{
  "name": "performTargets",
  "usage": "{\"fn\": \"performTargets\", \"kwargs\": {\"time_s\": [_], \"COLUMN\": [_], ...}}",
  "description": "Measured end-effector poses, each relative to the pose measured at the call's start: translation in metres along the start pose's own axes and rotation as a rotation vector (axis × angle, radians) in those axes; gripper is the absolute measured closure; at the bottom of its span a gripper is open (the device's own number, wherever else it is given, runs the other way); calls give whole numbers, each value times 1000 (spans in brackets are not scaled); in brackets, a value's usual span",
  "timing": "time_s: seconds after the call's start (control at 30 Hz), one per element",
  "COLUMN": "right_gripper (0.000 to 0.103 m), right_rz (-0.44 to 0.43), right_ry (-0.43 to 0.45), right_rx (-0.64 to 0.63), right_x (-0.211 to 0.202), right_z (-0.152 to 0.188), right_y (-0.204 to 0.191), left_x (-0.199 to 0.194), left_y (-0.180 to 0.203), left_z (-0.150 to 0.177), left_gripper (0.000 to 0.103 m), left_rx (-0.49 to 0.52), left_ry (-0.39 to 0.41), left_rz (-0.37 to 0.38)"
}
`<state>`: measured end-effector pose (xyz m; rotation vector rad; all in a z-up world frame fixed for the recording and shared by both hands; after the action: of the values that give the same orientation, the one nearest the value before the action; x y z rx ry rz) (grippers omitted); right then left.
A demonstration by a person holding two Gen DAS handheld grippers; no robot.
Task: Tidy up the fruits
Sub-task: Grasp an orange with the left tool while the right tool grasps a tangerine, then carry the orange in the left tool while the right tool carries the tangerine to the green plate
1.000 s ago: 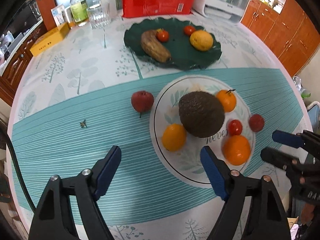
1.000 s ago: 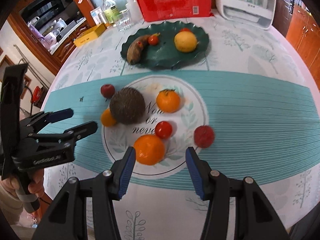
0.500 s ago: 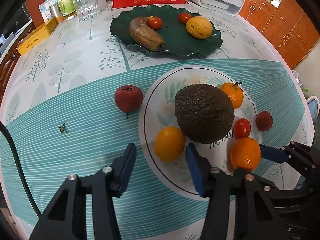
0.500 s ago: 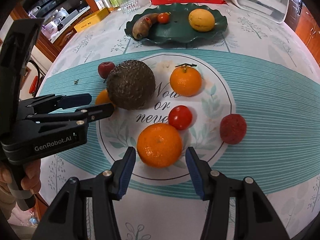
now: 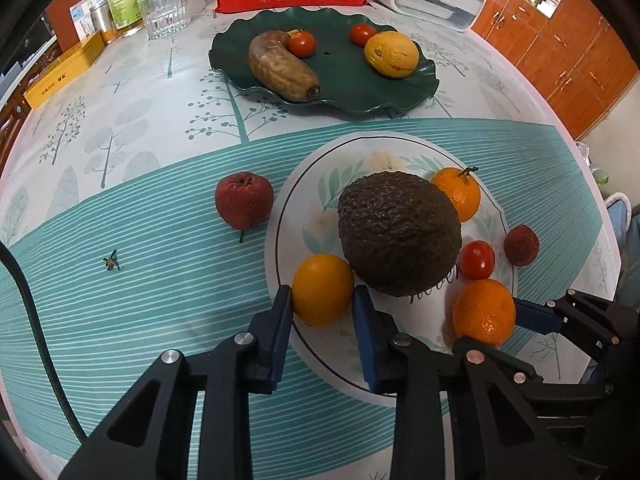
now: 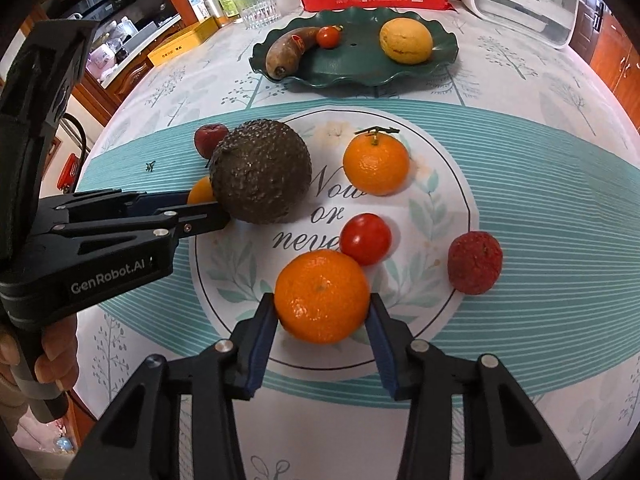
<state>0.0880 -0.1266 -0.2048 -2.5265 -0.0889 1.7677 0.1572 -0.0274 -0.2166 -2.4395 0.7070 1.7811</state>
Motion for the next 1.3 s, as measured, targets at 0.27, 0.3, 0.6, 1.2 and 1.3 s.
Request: {"fn": "performTargets", "kwargs": {"time_s": [0.27, 0.3, 0.6, 1.2, 1.3], "right_gripper": [59, 59, 60, 60, 60], "right_rz": [-18, -19, -29, 42, 60], "right_ry": [33, 37, 132, 406, 450], "right_rx": [11, 12, -1, -168, -185], "right_x": [-12, -14, -52, -197, -217], "right_z": [-1, -1, -19, -173, -203], "right_y": [2, 2, 2, 18, 24], "left_x": [-15, -18, -68, -186, -201], "left_y": [-4, -4, 13, 46, 48], "left_z": [10, 11, 8, -102, -128], "left_gripper": [76, 76, 76, 75, 75], "left_rx": [-32, -34, -17, 2, -3], "left_ry": [20, 22, 102, 303, 328], "left_rz": [13, 14, 22, -77, -105]}}
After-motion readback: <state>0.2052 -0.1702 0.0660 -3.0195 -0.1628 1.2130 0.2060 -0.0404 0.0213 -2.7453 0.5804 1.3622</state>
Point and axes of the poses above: each gripper's, at about its wrist camera, not at the fingertips, and x roughly the way its jaws point, y to its right, z to its underside, the point moved 7 cm from there along x, roughly the way its jaws point, and after that the axes turned 5 degrees about z, right-handed, at the moved point
